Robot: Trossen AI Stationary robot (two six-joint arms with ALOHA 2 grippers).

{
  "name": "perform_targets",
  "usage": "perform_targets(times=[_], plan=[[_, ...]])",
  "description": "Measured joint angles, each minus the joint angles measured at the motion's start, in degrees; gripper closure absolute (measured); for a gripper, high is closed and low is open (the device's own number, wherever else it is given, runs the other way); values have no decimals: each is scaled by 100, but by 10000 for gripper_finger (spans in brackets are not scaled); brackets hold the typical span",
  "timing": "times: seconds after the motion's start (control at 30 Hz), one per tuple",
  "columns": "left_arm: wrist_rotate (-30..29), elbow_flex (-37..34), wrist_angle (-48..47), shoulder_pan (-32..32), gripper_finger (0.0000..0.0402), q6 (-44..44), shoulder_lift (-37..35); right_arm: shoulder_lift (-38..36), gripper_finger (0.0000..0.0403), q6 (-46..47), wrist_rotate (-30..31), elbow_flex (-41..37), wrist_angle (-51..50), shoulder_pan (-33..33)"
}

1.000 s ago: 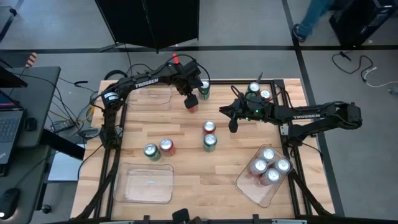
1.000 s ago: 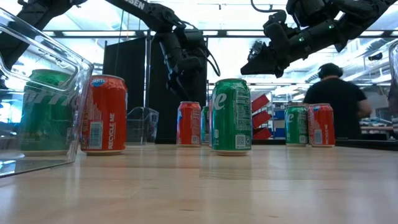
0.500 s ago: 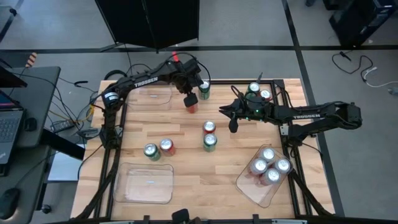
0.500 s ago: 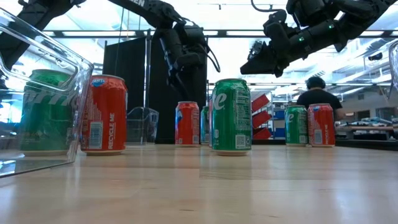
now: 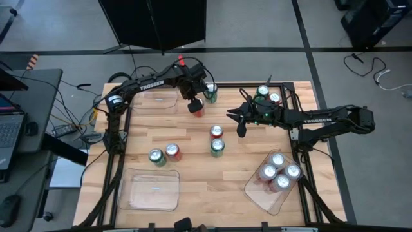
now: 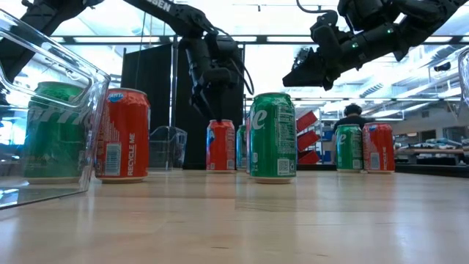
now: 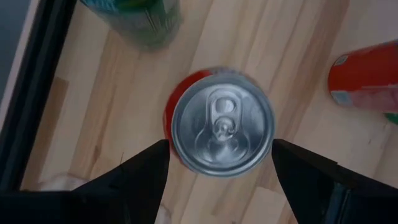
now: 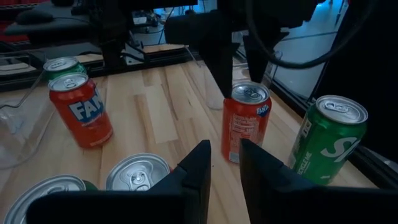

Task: Sort soda cans
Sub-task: Put the orange soda can into the top left transparent bin

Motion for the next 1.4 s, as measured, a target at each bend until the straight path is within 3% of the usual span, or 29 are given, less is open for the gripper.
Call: perform_targets(times=[0.9,1.4], plan=[[404,-10,1031,0,118,-109,299,0,325,2,0,0,-4,0],[587,-52,718,-9,208,97,287,0,324,69,-2,0,-6,0]])
